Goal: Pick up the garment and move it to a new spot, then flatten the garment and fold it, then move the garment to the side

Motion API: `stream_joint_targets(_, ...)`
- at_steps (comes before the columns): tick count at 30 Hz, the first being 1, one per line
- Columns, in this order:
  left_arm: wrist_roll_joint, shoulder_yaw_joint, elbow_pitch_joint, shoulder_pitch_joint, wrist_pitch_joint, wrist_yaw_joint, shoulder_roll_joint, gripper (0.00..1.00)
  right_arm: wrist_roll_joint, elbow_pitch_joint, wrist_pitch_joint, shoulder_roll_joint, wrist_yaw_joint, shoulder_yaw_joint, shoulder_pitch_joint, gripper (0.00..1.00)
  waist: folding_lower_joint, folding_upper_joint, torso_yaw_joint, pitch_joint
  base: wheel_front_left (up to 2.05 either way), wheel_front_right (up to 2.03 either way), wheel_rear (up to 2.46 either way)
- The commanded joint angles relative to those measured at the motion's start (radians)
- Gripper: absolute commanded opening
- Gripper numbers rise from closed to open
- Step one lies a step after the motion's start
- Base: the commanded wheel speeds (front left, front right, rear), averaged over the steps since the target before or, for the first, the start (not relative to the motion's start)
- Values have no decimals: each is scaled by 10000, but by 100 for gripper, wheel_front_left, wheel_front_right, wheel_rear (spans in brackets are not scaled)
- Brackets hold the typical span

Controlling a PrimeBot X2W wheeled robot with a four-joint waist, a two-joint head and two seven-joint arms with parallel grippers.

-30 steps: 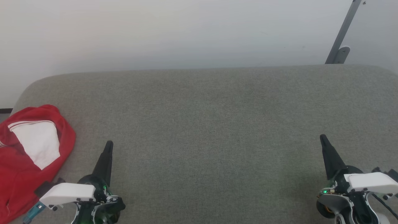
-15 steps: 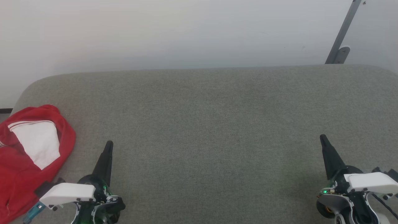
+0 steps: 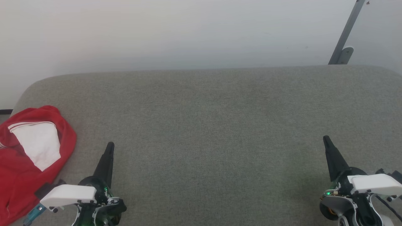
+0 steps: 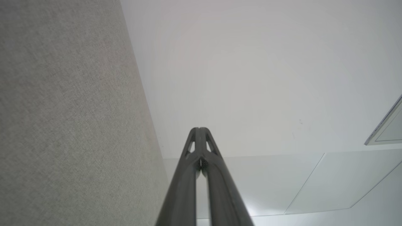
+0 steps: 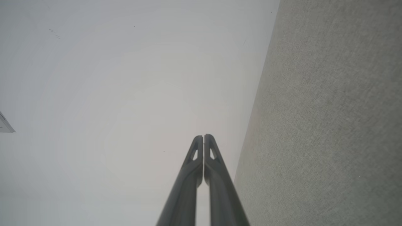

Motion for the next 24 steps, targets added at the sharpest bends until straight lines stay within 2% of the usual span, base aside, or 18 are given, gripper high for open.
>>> stream_joint_targets(1,-39,-2,-11,-119,20,-28,-27,0,43,-19,19,33,4,-10,54,0,0,0,0,0,0,0,0)
stream_joint_targets(13,-39,-2,-11,-119,20,-28,-27,0,43,-19,19,33,4,-11,54,0,0,0,0,0,0,0,0)
stream_joint_targets(14,0,-1,-2,-1,-2,0,0,100,-2,-3,-3,0,0,2,-2,100,1,0,0,0,0,0,0)
stream_joint_targets(18,1,-18,347,283,-13,17,-27,100,-7,335,-17,25,-2,67,281,100,0,0,0,0,0,0,0)
stream_joint_targets(24,4,-144,102,293,-224,72,-24,100,-101,191,-274,21,-1,284,189,100,0,0,-9,0,0,0,0)
